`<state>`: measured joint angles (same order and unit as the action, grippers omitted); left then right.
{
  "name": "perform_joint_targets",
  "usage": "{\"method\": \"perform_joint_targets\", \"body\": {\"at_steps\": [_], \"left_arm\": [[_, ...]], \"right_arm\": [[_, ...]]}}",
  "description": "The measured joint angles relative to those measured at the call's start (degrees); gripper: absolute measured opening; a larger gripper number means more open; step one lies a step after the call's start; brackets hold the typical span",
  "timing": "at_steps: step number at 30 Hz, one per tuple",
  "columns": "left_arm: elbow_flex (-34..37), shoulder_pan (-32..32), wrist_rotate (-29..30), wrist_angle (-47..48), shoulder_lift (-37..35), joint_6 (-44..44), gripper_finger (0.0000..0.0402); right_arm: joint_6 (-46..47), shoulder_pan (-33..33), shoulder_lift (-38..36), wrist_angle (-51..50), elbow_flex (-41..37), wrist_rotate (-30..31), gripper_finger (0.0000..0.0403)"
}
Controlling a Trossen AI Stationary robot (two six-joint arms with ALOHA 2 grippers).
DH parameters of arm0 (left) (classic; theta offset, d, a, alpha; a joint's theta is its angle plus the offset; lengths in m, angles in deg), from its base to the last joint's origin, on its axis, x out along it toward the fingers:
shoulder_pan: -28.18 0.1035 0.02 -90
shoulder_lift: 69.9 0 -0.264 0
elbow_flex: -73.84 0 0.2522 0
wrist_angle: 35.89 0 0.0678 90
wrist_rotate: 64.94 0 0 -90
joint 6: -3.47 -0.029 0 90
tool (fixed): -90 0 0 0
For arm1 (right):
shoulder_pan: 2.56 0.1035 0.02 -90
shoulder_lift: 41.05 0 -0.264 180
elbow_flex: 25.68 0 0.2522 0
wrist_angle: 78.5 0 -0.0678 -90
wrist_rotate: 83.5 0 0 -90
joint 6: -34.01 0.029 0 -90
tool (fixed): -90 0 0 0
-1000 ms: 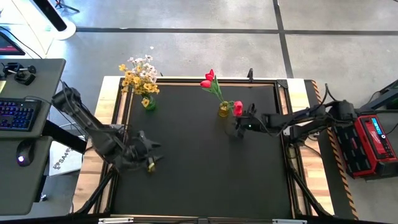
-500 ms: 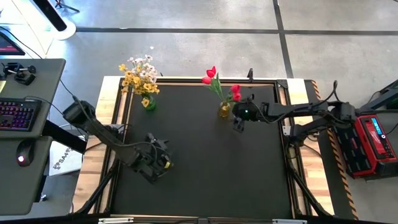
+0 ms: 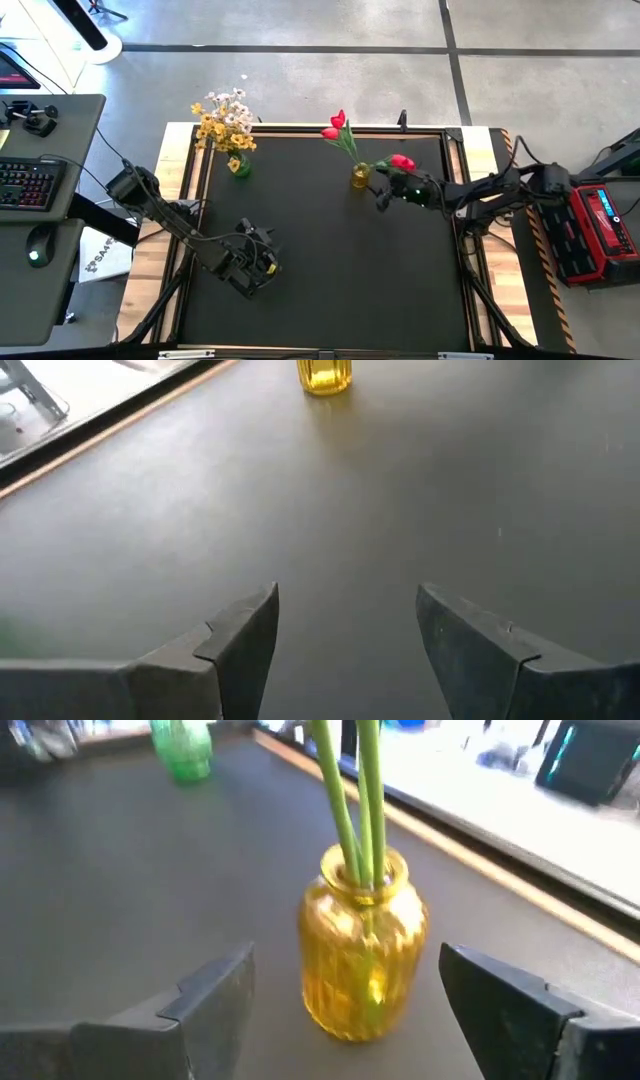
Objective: Sort flowers into vase by color
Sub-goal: Move the yellow vase to the center right of the table
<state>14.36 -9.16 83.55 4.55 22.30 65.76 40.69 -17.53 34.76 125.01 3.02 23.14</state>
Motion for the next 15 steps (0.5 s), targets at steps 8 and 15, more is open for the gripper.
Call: {"method": "perform_joint_targets", "body": {"at_steps": [8, 15], "left_arm": [[0.0, 0.3, 1.2, -1.7, -0.1, -1.2, 0.0225], [0.0, 0.3, 1.3, -4.3, -0.1, -2.9, 0.0225]], "right_arm": [[-2.5, 3.1, 3.7, 11.4, -0.8, 6.1, 0.0298], [-5.4, 0.3, 13.1, 13.6, 5.1, 5.0, 0.0297]]}}
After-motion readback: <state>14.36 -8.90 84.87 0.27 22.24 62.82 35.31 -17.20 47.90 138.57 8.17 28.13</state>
